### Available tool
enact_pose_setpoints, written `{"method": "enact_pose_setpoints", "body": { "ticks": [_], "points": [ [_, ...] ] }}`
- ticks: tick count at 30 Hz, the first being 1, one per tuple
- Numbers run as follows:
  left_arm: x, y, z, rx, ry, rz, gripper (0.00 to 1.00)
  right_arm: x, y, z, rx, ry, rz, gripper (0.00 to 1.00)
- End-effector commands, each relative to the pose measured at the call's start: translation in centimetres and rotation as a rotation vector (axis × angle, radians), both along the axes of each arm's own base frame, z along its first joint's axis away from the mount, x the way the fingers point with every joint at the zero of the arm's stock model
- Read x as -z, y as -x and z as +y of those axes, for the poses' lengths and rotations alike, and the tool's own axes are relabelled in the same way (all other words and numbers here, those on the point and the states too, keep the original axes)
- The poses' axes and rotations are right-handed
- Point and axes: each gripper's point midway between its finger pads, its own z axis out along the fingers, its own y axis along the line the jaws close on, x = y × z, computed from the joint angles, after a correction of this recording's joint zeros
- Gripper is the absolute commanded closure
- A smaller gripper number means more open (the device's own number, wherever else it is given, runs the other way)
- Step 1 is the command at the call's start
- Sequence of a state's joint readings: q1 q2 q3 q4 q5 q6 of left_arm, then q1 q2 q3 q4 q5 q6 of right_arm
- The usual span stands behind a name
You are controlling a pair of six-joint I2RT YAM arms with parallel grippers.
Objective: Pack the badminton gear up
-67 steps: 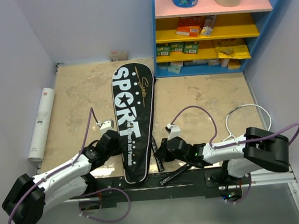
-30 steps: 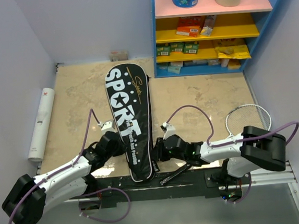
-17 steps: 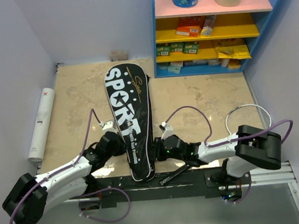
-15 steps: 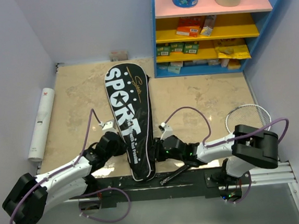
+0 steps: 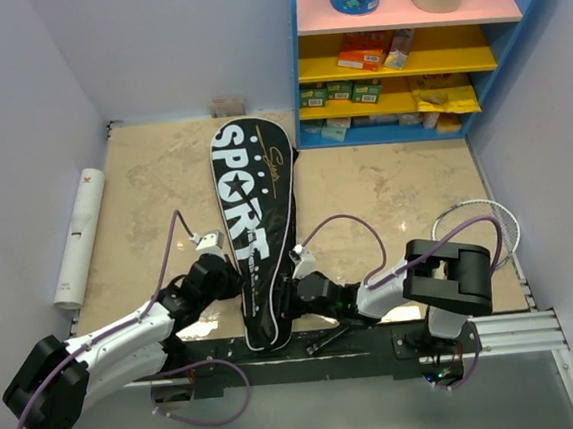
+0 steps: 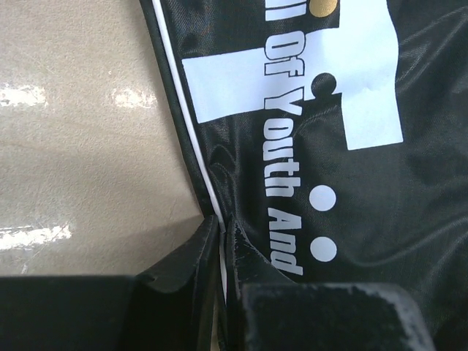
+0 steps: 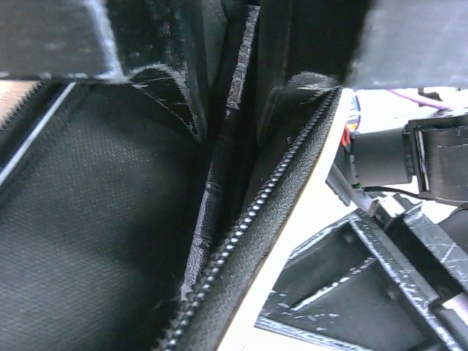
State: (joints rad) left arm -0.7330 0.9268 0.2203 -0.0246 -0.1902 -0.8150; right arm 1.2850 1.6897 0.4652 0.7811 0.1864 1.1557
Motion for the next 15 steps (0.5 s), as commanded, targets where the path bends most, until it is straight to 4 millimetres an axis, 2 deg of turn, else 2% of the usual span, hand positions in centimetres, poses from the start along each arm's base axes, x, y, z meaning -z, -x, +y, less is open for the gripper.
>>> {"method": "enact_pose_setpoints", "body": {
  "ticks": [1, 2, 4, 5, 6, 9, 13, 15],
  "points": [
    [-1.3, 0.3, -1.8, 0.068, 0.080, -0.015, 0.88, -6.4, 1.7, 4.0, -0.108, -0.205, -0.060, 0.67],
    [-1.4, 0.2, -1.6, 0.056, 0.074, -0.023, 0.86, -6.8, 1.6, 3.7, -0.103, -0.205, -0.065, 0.64],
    [-1.7, 0.1, -1.2, 0.044, 0.058, -0.024, 0.82, -5.7, 1.6, 2.6, -0.090, -0.141, -0.066, 0.55],
    [-1.8, -0.1, -1.0, 0.030, 0.048, -0.031, 0.80, -6.6, 1.5, 2.3, -0.085, -0.149, -0.074, 0.53],
    [-2.0, -0.2, -0.8, 0.024, 0.045, -0.041, 0.79, -5.9, 1.5, 1.6, -0.082, -0.111, -0.073, 0.48],
    [-2.9, -0.7, -0.5, 0.006, 0.033, -0.063, 0.76, -6.1, 1.4, 0.3, -0.064, -0.066, -0.080, 0.40],
    [-3.4, -1.1, -0.1, -0.012, 0.016, -0.080, 0.76, -6.5, 1.2, -1.4, -0.038, -0.019, -0.088, 0.36],
    [-3.6, -1.2, 0.0, -0.013, 0.011, -0.087, 0.76, -5.8, 0.9, -2.7, -0.014, 0.042, -0.087, 0.36]
  ]
}}
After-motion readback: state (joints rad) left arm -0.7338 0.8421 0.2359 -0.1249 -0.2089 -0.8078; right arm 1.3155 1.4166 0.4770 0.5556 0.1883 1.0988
